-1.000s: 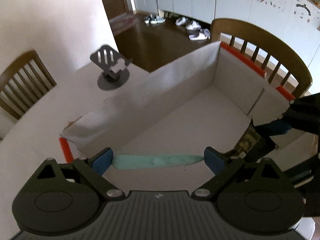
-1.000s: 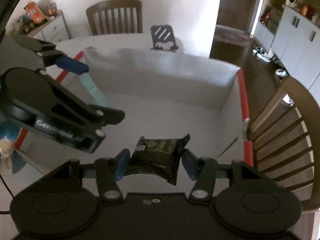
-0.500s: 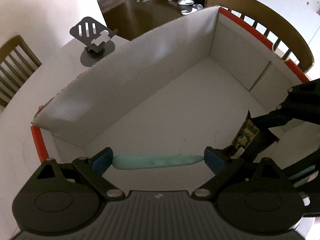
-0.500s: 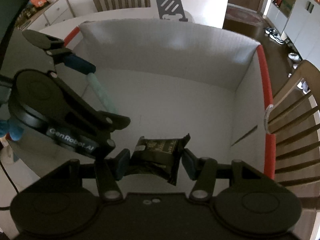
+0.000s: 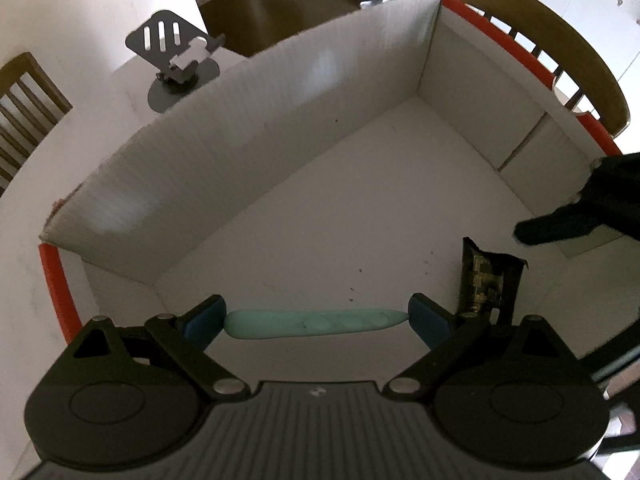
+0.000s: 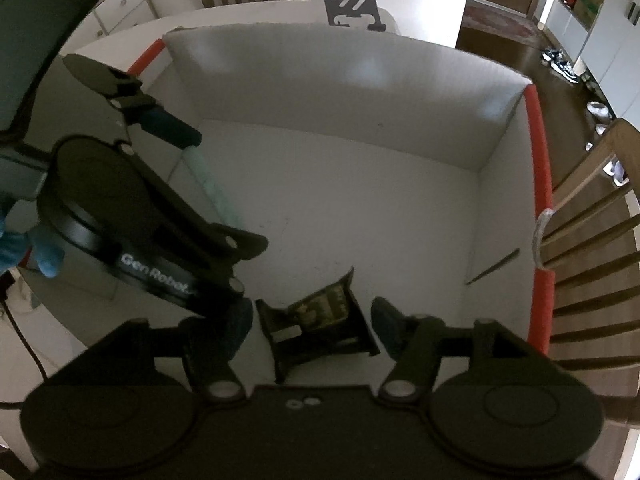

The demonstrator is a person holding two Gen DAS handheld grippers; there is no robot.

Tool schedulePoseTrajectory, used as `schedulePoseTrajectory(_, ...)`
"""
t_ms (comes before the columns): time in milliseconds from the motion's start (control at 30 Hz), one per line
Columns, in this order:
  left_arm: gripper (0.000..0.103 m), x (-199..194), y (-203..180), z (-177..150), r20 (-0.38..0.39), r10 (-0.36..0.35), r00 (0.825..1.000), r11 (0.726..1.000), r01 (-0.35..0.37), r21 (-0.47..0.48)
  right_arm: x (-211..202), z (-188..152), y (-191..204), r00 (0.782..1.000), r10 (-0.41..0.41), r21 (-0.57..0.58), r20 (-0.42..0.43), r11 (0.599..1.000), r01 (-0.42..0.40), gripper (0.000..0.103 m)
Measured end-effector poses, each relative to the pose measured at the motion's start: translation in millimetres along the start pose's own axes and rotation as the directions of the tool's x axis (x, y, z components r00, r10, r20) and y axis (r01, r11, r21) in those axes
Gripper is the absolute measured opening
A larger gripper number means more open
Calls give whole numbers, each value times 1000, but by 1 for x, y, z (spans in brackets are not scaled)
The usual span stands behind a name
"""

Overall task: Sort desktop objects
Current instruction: 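Open the right gripper to drop the black packet while the left gripper releases the green stick into the box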

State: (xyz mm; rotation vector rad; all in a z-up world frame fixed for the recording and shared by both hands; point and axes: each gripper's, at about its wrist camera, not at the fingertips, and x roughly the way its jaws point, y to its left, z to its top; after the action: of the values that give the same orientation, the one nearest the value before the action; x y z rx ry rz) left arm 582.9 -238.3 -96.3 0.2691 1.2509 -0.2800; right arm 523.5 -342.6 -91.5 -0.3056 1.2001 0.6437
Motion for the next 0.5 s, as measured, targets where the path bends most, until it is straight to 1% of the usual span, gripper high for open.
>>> schedulePoseTrajectory(33, 98, 1, 0, 0, -3, -5, 1000, 1000, 5, -6, -2, -1, -1, 1000, 1, 1, 1, 1000, -1, 75)
schedulePoseTrajectory(133, 98, 4, 0, 1, -15, -9, 1000, 1000, 9, -19, -6, -2, -4, 1000, 0, 5, 7, 1000, 0, 75)
schedulePoseTrajectory(233, 98, 8, -1, 0, -26, -10, 1000, 1000, 10, -16, -10, -4, -6, 1000, 19, 10, 13, 1000, -19, 75)
schedulePoseTrajectory(367, 98, 10, -2, -1, -40, -26, 999, 999, 25, -23, -13, -6, -8, 1000, 22, -2, 17, 1000, -22, 75)
schedulePoseTrajectory(400, 99, 10, -3, -1, -36, -24, 999, 999, 23, -23, -13, -6, -9, 1000, 23, -4, 18, 1000, -23, 75)
schedulePoseTrajectory(433, 101, 8, -4, -1, -25, -9, 1000, 1000, 9, -18, -14, -5, -5, 1000, 25, -4, 18, 1000, -25, 75)
schedulePoseTrajectory(500, 103, 4, -6, -1, -6, 13, 1000, 1000, -13, -12, -13, -5, -5, 999, 32, 1, 23, 999, -32, 75)
